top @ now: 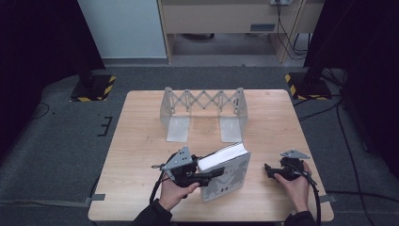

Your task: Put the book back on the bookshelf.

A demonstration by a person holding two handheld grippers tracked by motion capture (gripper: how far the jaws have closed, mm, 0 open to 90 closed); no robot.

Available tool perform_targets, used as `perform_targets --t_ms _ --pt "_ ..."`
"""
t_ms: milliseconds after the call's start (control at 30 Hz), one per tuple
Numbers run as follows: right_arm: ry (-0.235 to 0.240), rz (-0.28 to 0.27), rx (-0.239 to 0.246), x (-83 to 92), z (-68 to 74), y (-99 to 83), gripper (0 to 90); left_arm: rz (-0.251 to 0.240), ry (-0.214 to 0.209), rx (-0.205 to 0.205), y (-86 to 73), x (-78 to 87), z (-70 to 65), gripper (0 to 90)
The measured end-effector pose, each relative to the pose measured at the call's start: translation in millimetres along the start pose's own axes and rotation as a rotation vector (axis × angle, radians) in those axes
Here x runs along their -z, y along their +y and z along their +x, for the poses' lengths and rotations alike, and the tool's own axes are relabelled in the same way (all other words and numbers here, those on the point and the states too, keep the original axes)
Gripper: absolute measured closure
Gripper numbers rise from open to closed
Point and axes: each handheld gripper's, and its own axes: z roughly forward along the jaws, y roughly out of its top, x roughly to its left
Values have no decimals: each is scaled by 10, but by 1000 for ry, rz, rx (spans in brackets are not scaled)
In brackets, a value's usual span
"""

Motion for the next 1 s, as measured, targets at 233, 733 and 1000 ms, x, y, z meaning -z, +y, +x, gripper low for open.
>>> perform_targets --t_ms 233,733,1000 --pt "1 0 1 0 -1 0 65 -6 -5 1 4 15 -34 424" --pt "5 6 0 -5 3 4 48 19 34 -29 291 -6 -44 344" --pt "5 6 0 -5 2 4 48 68 40 -20 389 -184 -41 376"
